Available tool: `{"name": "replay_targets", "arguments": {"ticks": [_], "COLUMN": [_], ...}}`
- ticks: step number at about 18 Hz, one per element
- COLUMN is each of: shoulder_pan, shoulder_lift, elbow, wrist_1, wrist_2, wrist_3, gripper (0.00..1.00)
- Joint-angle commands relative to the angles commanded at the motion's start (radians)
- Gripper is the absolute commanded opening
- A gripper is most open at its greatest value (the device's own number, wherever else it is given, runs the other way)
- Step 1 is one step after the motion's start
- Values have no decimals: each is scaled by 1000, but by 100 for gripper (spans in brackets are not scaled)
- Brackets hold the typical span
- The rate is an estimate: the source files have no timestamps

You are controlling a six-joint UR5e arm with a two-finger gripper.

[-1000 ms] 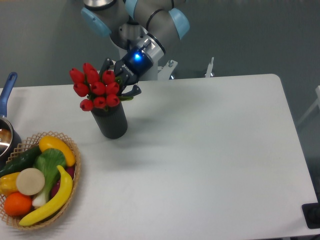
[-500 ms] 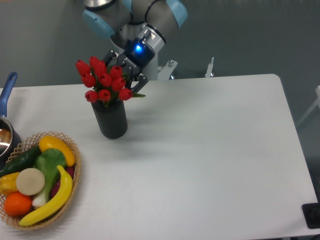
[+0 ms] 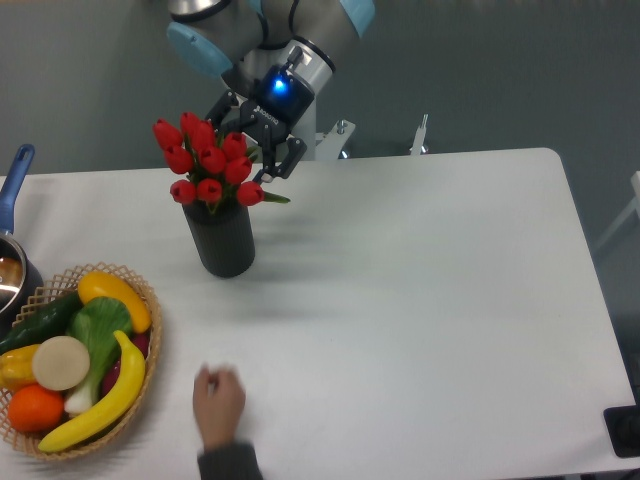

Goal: Insert the flowers into the vase

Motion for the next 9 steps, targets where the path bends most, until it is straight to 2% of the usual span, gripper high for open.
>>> {"name": "replay_targets", "arguments": {"ticks": [2,7,9], "shoulder_pan": [29,107,159], "shoulder_lift": [-3,-8,-34], "elbow": [34,74,98], "wrist_1": [-5,-5,-3], "wrist_2": [74,172,189], "wrist_3": [-15,-15,-11], "gripper": [100,100,100]}}
